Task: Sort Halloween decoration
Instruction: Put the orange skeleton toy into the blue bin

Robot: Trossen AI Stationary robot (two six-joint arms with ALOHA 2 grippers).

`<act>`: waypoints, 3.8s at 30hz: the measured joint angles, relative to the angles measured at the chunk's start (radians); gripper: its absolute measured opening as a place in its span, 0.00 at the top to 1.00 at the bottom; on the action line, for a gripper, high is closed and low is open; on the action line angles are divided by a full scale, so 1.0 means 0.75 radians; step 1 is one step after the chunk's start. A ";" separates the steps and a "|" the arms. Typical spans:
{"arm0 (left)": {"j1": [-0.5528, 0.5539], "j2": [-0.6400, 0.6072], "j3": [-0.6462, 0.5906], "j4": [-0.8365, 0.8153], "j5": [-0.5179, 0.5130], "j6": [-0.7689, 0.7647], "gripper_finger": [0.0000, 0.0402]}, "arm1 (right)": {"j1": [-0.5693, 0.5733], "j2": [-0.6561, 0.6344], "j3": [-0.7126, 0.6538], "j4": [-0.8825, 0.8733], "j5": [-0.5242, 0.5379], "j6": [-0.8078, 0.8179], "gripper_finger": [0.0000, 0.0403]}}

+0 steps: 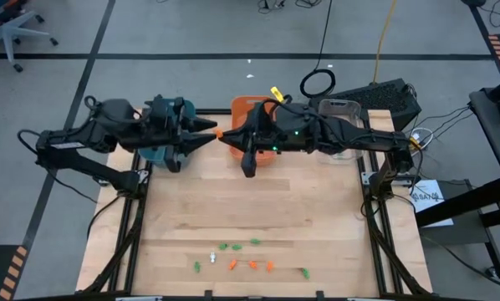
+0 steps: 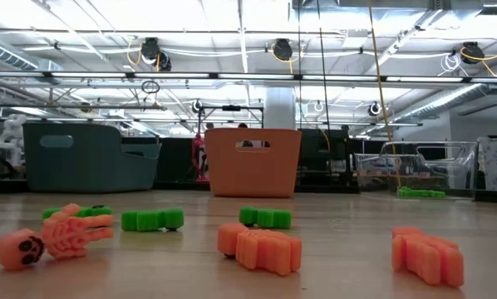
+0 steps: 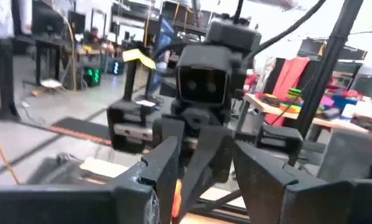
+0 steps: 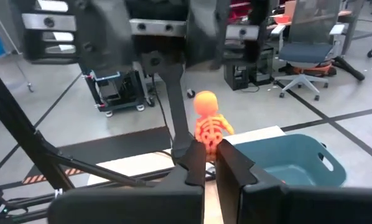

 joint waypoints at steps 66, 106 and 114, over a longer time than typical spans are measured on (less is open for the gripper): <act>0.065 -0.141 -0.001 -0.151 0.158 0.684 0.94 | 0.108 0.002 -0.002 -0.576 0.001 0.505 0.57; 0.143 -0.237 0.000 -0.284 -0.221 0.245 0.94 | -0.003 0.002 -0.002 -0.588 0.027 0.363 0.58; 0.406 -0.221 0.000 -0.852 -0.279 -0.137 0.94 | -0.116 0.002 -0.001 -0.680 -0.109 0.212 0.58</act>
